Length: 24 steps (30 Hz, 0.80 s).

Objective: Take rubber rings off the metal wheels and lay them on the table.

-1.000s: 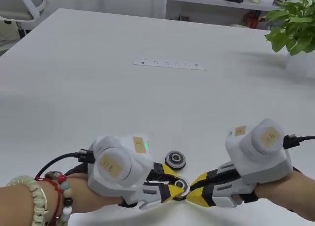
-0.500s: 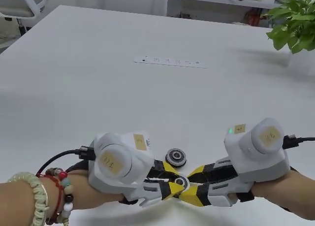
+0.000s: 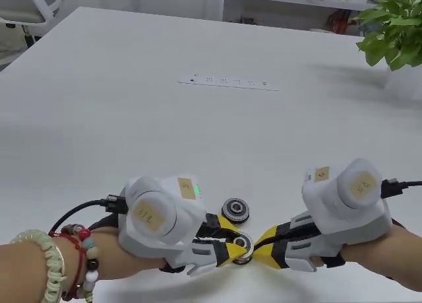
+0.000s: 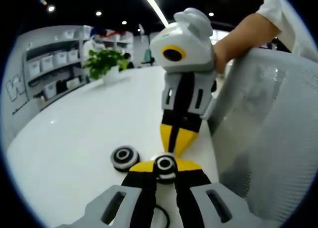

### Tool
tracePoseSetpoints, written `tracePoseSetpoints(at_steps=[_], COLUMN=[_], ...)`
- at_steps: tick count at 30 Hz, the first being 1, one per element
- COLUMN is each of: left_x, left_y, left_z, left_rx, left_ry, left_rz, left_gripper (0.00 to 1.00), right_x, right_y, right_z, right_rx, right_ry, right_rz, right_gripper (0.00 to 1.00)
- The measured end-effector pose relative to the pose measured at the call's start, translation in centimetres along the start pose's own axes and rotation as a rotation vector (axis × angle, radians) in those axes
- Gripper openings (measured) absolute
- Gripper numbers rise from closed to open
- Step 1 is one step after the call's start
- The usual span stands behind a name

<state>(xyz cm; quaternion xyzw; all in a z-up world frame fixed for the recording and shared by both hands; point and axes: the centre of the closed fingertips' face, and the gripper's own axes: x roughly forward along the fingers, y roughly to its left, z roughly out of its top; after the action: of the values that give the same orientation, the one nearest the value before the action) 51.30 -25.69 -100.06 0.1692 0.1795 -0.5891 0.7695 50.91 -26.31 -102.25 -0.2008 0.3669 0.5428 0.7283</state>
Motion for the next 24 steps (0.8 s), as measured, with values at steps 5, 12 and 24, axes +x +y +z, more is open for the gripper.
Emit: tracePoseSetpoints(at_steps=[5, 12, 24], left_x=[0.0, -0.08, -0.1], left_y=[0.02, 0.14, 0.21], left_z=[-0.01, -0.07, -0.07], left_rx=[0.005, 0.012, 0.027], left_ry=[0.001, 0.002, 0.005], left_rz=[0.0, 0.003, 0.007], left_gripper=[0.14, 0.14, 0.14], right_x=[0.01, -0.4, -0.93], right_y=[-0.21, -0.63, -0.89], right_z=[0.0, 0.12, 0.91], right_rx=[0.026, 0.177, 0.323], right_ry=[0.019, 0.015, -0.058], right_rz=[-0.017, -0.027, 0.002], right_gripper=[0.0, 0.0, 0.0])
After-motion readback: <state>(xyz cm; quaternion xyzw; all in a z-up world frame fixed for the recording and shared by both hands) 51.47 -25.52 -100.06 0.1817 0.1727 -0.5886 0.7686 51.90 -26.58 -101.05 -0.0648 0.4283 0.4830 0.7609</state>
